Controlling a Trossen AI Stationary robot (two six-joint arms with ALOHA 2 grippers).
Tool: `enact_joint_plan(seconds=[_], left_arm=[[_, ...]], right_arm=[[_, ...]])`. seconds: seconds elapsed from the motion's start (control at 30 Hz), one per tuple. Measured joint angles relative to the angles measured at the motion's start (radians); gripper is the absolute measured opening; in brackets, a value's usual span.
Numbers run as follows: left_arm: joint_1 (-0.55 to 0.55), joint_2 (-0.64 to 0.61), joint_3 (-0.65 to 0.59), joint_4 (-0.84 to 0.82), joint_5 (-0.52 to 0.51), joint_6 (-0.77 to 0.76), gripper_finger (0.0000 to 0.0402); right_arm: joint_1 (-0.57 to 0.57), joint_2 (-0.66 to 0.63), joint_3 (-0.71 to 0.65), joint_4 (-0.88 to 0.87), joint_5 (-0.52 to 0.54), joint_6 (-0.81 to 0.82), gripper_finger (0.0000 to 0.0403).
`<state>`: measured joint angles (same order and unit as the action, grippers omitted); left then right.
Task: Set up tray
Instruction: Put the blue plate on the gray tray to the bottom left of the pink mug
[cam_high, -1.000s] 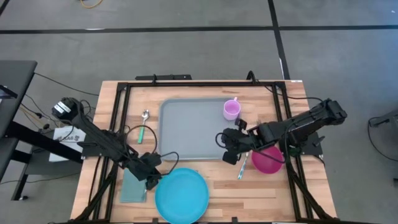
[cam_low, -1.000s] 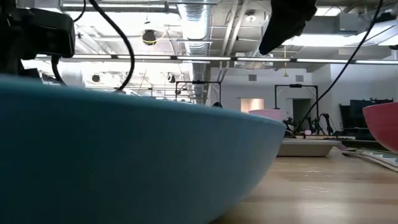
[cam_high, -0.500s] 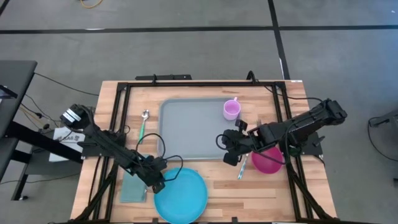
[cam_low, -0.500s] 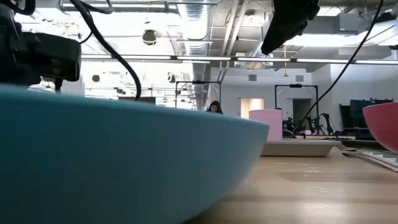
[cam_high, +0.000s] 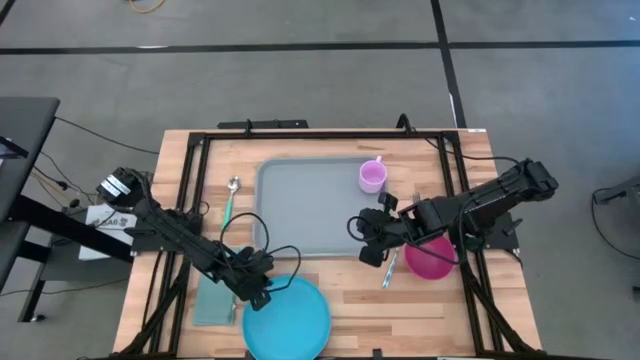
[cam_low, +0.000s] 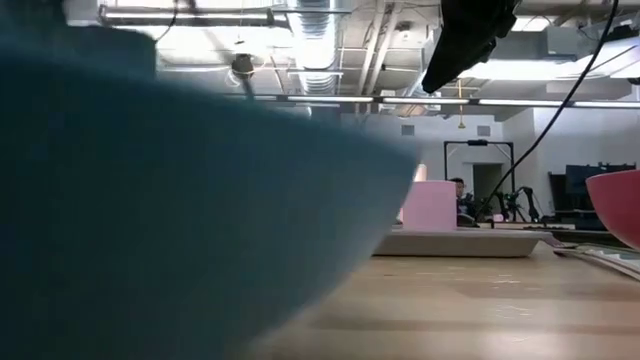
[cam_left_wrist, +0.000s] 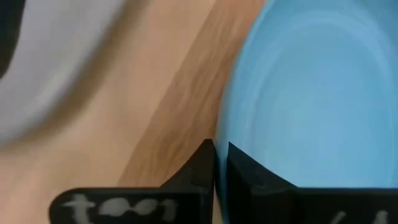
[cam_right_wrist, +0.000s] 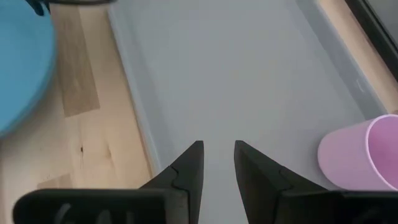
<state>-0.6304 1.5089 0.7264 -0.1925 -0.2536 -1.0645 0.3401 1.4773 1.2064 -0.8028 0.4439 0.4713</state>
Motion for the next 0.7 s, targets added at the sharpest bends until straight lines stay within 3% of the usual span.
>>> enact_joint_plan(seconds=[0.13, 0.27, 0.53, 0.7], left_arm=[[0.017, 0.0, 0.181, -0.247, -0.117, 0.066, 0.0001], [0.118, -0.002, 0.309, -0.465, -0.182, 0.072, 0.0001], [0.423, -0.001, 0.369, -0.449, -0.094, 0.339, 0.0], [0.602, -0.001, 0.369, -0.42, -0.089, 0.45, 0.0]], right_arm=[[0.0, 0.0, 0.0, 0.001, 0.0, 0.0, 0.0082], [0.001, 0.0, 0.0, 0.003, -0.001, 0.0, 0.0082], [0.042, -0.026, 0.024, -0.042, -0.071, 0.105, 0.0082], [0.12, -0.063, 0.023, -0.07, -0.015, 0.132, 0.0082]])
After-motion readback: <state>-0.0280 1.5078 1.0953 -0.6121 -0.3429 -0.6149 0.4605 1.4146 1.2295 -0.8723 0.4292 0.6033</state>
